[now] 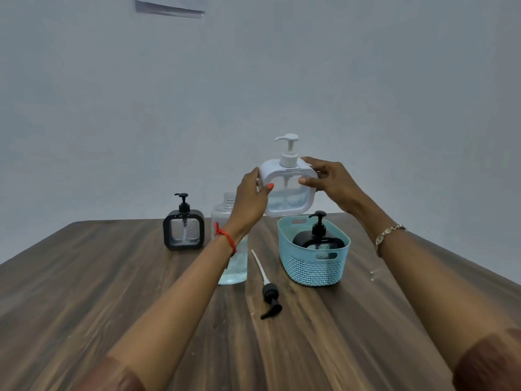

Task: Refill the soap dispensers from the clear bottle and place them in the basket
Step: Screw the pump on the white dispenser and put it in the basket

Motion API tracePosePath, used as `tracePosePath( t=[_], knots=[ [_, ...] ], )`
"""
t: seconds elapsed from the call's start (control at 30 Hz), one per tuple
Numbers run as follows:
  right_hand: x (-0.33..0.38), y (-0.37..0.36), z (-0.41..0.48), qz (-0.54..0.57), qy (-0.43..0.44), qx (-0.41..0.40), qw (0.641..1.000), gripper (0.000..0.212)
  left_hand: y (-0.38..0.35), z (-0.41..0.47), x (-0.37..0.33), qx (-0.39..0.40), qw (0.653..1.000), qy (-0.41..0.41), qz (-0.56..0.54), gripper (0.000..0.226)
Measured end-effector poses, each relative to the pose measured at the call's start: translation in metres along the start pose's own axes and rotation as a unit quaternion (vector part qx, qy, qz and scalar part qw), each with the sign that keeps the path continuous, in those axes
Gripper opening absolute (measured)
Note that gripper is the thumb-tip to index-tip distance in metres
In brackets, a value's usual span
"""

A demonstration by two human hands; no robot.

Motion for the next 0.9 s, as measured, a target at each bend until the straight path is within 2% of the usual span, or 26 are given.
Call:
tracePosePath(
  t=[0.2, 0.3, 0.5, 0.7, 0.83, 0.9],
  knots=[
    [-0.045, 0.029, 0.011, -0.028, -0.017, -0.050, 0.998, 0.053, -0.046, 0.038, 0.011, 0.054, 0.998, -0.007, 0.044, 0.048],
    [-0.066, 0.035, 0.011, -0.030, -0.039, -0.058, 0.997, 0.055, -0.066, 0.051, 0.028, 0.081, 0.994, -0.004, 0.070, 0.049],
    [-0.104, 0.042, 0.003, -0.023, -0.111, -0.063, 0.992, 0.055, -0.090, 0.056, 0.060, 0.120, 0.989, 0.050, 0.070, 0.057],
    [-0.123, 0.036, -0.013, -0.104, -0.174, 0.005, 0.979, 0.048, -0.099, 0.051, 0.092, 0.164, 0.980, 0.091, 0.068, 0.060],
    [-0.133, 0.032, -0.020, -0.138, -0.211, 0.047, 0.967, 0.040, -0.103, 0.050, 0.097, 0.176, 0.972, 0.091, 0.128, 0.059],
    [-0.133, 0.030, -0.023, -0.152, -0.219, 0.066, 0.962, 0.042, -0.103, 0.052, 0.098, 0.175, 0.966, 0.081, 0.171, 0.056]
  ],
)
Point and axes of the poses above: each hand's wrist, its own z-axis towards the middle knuckle, its own y-axis out of the back of the hand, x = y × z, the point moved 3 cm from there along z, towards the middle knuckle, and after that the axes turned 10 degrees about y, right-handed, at the moved point
